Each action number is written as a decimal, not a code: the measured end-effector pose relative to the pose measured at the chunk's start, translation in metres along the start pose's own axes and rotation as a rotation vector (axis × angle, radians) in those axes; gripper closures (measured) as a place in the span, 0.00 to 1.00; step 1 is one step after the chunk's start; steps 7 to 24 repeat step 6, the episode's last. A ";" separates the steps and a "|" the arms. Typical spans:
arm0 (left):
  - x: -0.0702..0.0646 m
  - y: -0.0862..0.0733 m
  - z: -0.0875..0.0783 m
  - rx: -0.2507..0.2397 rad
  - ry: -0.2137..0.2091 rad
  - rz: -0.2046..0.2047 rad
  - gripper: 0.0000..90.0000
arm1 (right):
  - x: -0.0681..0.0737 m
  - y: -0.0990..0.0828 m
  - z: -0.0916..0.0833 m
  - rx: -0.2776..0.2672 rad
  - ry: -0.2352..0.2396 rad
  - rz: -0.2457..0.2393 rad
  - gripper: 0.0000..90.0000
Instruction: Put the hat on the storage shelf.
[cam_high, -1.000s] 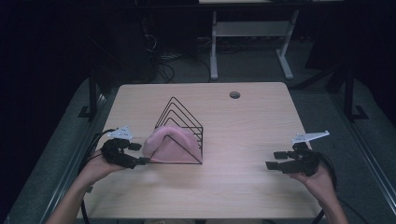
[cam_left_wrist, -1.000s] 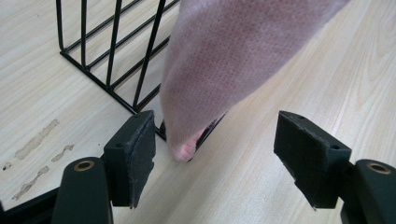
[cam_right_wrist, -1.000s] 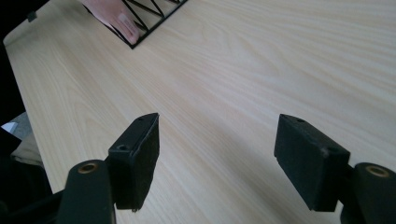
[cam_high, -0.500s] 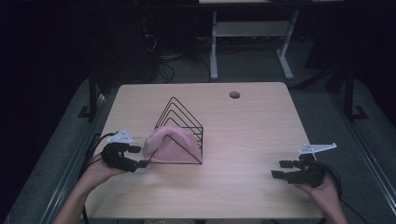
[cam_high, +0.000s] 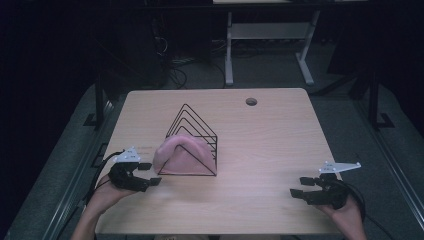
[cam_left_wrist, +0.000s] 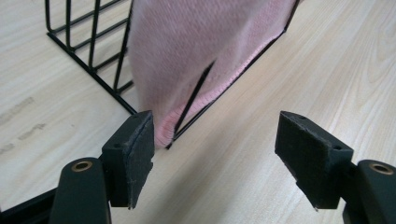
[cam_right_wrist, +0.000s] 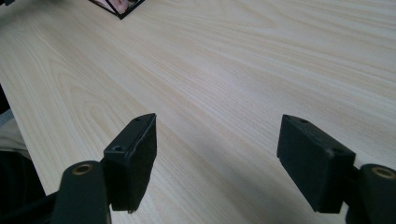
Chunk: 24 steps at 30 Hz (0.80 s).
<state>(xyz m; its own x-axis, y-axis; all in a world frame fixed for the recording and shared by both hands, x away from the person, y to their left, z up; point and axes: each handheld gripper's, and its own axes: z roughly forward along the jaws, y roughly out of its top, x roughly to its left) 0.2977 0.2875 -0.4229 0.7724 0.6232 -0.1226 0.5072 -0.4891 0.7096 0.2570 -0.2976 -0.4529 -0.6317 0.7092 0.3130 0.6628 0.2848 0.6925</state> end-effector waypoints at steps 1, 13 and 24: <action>0.000 -0.002 0.001 -0.011 -0.002 -0.004 0.32 | 0.001 0.000 0.000 -0.001 -0.003 -0.004 0.31; -0.005 -0.007 0.002 -0.022 0.002 -0.002 0.32 | 0.007 -0.003 -0.004 -0.031 -0.017 -0.005 0.31; -0.005 -0.007 0.002 -0.022 0.002 -0.002 0.32 | 0.007 -0.003 -0.004 -0.031 -0.017 -0.005 0.31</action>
